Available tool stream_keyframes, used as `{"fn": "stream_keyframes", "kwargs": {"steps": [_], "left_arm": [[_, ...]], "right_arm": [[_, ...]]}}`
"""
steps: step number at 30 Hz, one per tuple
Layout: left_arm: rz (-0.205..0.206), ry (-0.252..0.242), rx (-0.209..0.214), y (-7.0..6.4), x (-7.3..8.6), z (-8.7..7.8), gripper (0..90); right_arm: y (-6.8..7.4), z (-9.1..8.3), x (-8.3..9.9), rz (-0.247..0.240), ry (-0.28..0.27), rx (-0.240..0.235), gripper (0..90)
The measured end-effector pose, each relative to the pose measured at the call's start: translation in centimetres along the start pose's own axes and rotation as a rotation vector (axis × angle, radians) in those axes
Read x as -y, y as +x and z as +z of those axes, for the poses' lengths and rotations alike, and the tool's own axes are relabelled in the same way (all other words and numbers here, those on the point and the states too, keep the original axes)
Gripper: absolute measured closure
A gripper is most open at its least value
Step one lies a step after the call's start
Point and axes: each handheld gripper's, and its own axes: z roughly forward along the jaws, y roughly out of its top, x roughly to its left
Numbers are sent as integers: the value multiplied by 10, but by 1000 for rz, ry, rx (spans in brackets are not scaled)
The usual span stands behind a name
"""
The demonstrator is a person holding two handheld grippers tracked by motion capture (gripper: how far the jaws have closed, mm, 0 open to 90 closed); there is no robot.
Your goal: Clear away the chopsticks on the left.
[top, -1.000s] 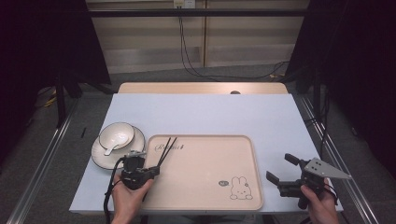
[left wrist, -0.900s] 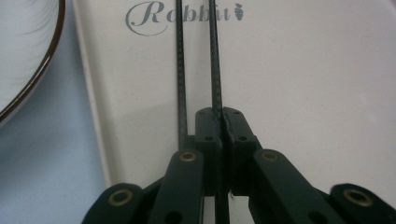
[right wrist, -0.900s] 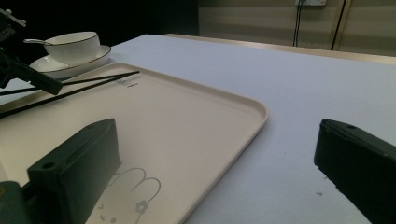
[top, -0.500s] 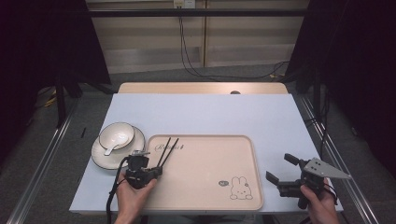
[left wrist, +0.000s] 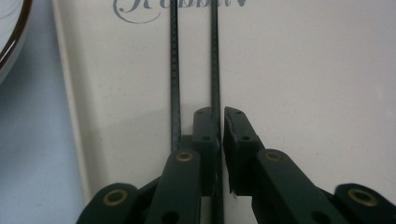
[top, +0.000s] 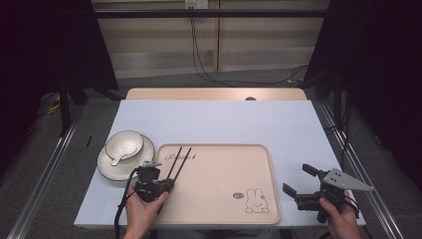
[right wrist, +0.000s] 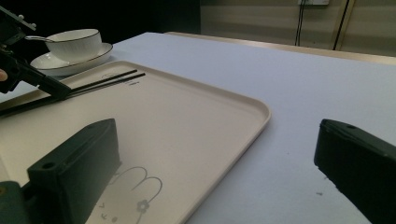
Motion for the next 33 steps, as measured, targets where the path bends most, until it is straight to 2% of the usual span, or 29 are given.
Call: {"fn": "stream_keyframes", "kwargs": {"steps": [9,10,14,16,17,19,20,23,24,26,28,30,33], "left_arm": [[5,-7,16,0,0,0,811],[15,-7,16,1,0,0,809],[37,-26,51,1,-1,-3,779],[32,-41,79,1,-1,-4,734],[57,-45,104,1,-1,-6,712],[81,-67,131,0,-1,-8,624],[91,-84,124,-2,-2,-10,589],[127,-149,159,-5,-3,-19,445],[128,-184,176,-6,-2,-22,426],[168,-237,200,-7,-2,-31,369],[205,-278,194,-7,-1,-38,303],[209,-308,219,-5,-1,-43,225],[225,-343,217,-1,2,-50,197]], "right_arm": [[1,0,0,10,-5,-1,0],[1,0,0,9,-6,0,0],[1,0,-1,4,-8,-1,0],[1,0,-1,9,-9,-2,0],[1,0,-1,7,-8,-2,0],[1,0,-1,7,-10,-2,0],[1,0,-1,5,-10,-1,0],[0,0,-1,4,-9,0,0],[0,0,0,4,-9,0,0],[0,0,0,3,-8,3,0],[0,-1,0,3,-9,4,0],[0,-1,0,4,-7,4,0],[0,-1,0,2,-10,6,0]]}}
